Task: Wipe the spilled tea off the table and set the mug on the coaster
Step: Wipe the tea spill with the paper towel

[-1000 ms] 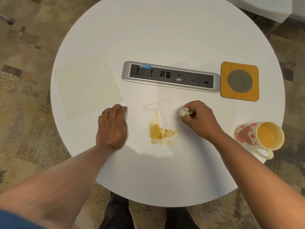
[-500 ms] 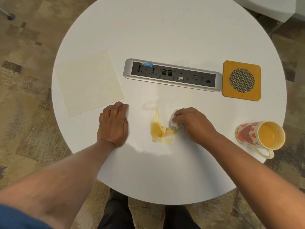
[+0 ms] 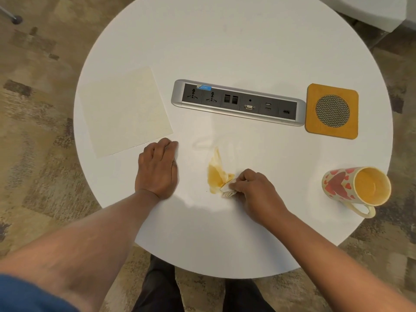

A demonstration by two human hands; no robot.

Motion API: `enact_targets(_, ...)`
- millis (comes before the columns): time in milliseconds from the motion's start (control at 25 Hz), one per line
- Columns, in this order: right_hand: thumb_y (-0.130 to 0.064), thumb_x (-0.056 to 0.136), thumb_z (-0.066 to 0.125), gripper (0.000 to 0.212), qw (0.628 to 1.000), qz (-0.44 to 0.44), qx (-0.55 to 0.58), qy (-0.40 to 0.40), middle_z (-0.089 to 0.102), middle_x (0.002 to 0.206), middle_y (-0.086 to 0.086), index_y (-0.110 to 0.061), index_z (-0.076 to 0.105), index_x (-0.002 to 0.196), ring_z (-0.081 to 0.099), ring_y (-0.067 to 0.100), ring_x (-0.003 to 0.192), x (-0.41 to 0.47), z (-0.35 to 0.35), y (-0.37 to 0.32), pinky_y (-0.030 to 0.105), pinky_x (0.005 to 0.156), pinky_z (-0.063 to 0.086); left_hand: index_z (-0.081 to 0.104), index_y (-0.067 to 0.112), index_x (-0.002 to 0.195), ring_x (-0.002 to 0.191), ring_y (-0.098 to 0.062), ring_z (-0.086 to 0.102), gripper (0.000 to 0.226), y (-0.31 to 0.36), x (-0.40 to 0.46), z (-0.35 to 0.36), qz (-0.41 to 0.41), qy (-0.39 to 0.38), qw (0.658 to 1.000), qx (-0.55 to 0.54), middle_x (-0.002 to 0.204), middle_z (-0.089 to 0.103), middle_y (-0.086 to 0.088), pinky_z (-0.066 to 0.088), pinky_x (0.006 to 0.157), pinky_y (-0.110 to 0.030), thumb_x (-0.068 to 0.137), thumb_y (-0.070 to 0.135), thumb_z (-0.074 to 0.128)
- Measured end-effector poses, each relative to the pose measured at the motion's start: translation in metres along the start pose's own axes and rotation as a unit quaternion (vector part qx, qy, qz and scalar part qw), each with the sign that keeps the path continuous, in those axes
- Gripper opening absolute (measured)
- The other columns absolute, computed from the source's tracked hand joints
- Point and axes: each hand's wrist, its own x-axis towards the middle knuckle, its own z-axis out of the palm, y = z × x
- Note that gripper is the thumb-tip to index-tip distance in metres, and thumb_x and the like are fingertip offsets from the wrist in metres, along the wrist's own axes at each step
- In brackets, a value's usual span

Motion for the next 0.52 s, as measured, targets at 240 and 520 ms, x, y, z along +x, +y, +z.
enact_targets(240, -0.019, 0.09, 0.068, 0.015, 0.999, 0.003, -0.018, 0.043, 0.056, 0.086, 0.001, -0.019, 0.076, 0.103, 0.052, 0.031, 0.08, -0.004, 0.009, -0.012, 0.037, 0.066, 0.05, 0.049, 0.02, 0.134, 0.115, -0.03, 0.041, 0.047, -0.001, 0.001, 0.0, -0.002, -0.007, 1.0, 0.005, 0.136, 0.045, 0.002, 0.035, 0.093, -0.043, 0.088, 0.021, 0.04)
enact_targets(520, 0.001, 0.088, 0.063, 0.029, 0.99, 0.006, 0.049, 0.131, 0.068, 0.11, 0.0, -0.014, 0.074, 0.11, 0.059, 0.027, 0.101, -0.009, 0.01, 0.004, 0.028, 0.084, 0.045, 0.049, 0.019, 0.133, 0.113, -0.029, 0.04, 0.047, 0.001, 0.001, 0.0, -0.002, -0.003, 1.0, 0.004, 0.134, 0.046, 0.002, 0.036, 0.09, -0.043, 0.087, 0.02, 0.04)
